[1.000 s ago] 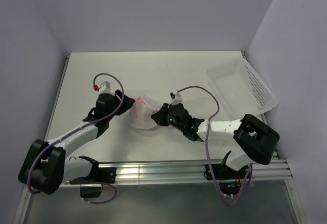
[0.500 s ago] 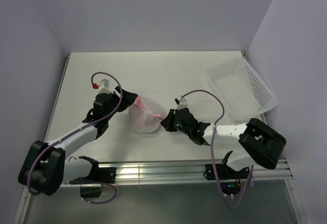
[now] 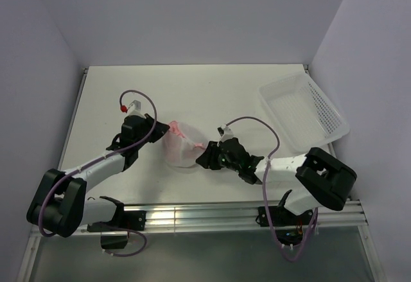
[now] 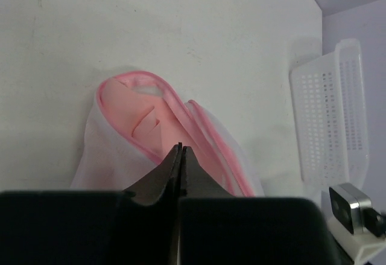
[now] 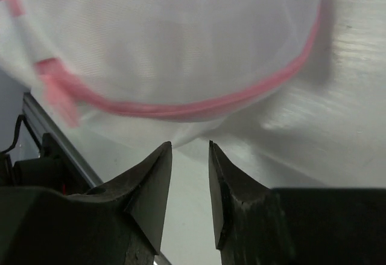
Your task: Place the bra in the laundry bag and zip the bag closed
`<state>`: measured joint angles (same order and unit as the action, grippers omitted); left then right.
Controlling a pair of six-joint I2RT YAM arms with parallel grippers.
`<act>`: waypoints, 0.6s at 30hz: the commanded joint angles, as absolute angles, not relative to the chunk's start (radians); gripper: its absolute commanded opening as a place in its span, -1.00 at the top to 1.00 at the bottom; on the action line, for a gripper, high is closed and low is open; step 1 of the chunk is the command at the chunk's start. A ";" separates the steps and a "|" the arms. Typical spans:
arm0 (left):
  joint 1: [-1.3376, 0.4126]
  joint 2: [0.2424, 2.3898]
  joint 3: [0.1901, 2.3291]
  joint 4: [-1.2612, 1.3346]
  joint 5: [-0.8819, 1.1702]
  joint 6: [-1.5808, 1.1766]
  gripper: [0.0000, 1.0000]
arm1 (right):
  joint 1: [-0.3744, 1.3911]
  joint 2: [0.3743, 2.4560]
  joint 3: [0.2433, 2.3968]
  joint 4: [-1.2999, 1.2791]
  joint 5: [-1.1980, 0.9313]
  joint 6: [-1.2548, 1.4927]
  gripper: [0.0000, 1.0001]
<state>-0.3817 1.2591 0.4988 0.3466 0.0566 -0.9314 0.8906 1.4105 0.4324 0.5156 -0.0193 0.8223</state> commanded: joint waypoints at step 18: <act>-0.417 0.883 0.264 0.345 0.083 -1.009 1.00 | 0.594 1.603 0.624 0.592 -0.055 0.779 0.37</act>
<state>-0.4046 0.9714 0.2707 0.3260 0.0898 -0.9764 0.6460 1.6211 0.6075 0.5686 -0.0696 0.8120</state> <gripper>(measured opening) 0.012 0.317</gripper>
